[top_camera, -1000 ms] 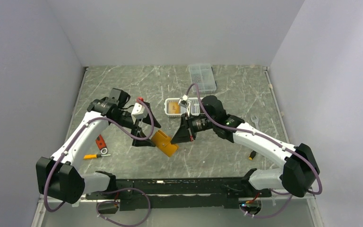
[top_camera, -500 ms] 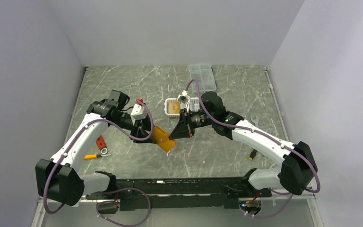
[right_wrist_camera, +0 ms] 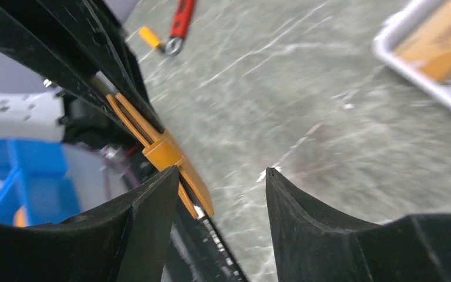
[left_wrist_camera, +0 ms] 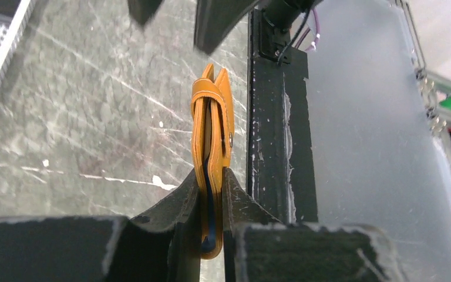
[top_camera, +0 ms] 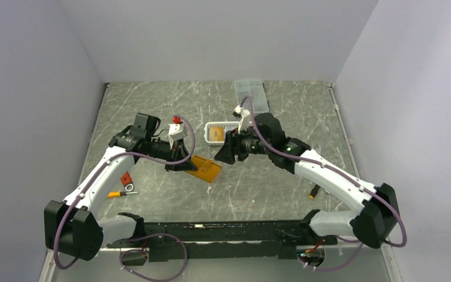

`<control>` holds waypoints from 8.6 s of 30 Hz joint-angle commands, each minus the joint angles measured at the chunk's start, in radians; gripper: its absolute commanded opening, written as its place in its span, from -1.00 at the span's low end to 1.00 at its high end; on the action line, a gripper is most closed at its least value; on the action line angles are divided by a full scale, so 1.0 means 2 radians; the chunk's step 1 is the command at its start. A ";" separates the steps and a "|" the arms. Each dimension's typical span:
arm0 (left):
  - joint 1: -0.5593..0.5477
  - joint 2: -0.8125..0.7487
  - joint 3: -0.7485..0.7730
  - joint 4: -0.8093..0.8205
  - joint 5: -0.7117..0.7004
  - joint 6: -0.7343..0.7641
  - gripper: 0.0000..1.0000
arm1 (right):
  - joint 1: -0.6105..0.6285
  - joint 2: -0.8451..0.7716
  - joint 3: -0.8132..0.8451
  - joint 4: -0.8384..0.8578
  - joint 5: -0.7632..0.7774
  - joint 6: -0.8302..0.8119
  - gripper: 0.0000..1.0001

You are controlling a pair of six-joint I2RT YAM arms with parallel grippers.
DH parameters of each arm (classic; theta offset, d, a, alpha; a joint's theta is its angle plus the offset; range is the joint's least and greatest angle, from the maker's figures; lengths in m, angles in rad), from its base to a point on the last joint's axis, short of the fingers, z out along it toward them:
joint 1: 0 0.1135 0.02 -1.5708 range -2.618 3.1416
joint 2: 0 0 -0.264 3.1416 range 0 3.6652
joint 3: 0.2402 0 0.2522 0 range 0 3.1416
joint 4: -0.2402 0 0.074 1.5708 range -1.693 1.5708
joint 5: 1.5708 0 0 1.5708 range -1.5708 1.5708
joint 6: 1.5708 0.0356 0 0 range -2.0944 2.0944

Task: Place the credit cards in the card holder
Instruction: Open the card holder at the center of the board.

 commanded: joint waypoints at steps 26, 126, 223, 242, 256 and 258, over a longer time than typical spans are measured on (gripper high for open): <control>0.000 0.060 -0.027 0.252 -0.062 -0.549 -1.00 | 0.304 0.002 -0.061 0.230 0.622 -0.349 0.12; 0.034 0.045 -0.053 0.311 0.004 -0.615 -1.00 | 0.254 0.096 -0.052 0.364 0.580 -0.463 -1.00; 0.012 -0.004 -0.091 0.651 0.031 -0.828 -0.02 | 0.029 -0.018 -0.147 0.524 0.134 0.228 -1.00; 0.033 -0.011 -0.016 0.328 -0.052 -0.648 -1.00 | 0.032 -0.078 -0.032 0.177 0.278 0.035 0.32; 0.037 0.000 -0.027 0.276 -0.103 -0.655 -1.00 | 0.228 -0.039 -0.012 0.180 0.504 -0.362 0.30; 0.038 -0.001 -0.034 0.289 -0.097 -0.667 -1.00 | 0.237 -0.033 -0.023 0.204 0.512 -0.395 0.30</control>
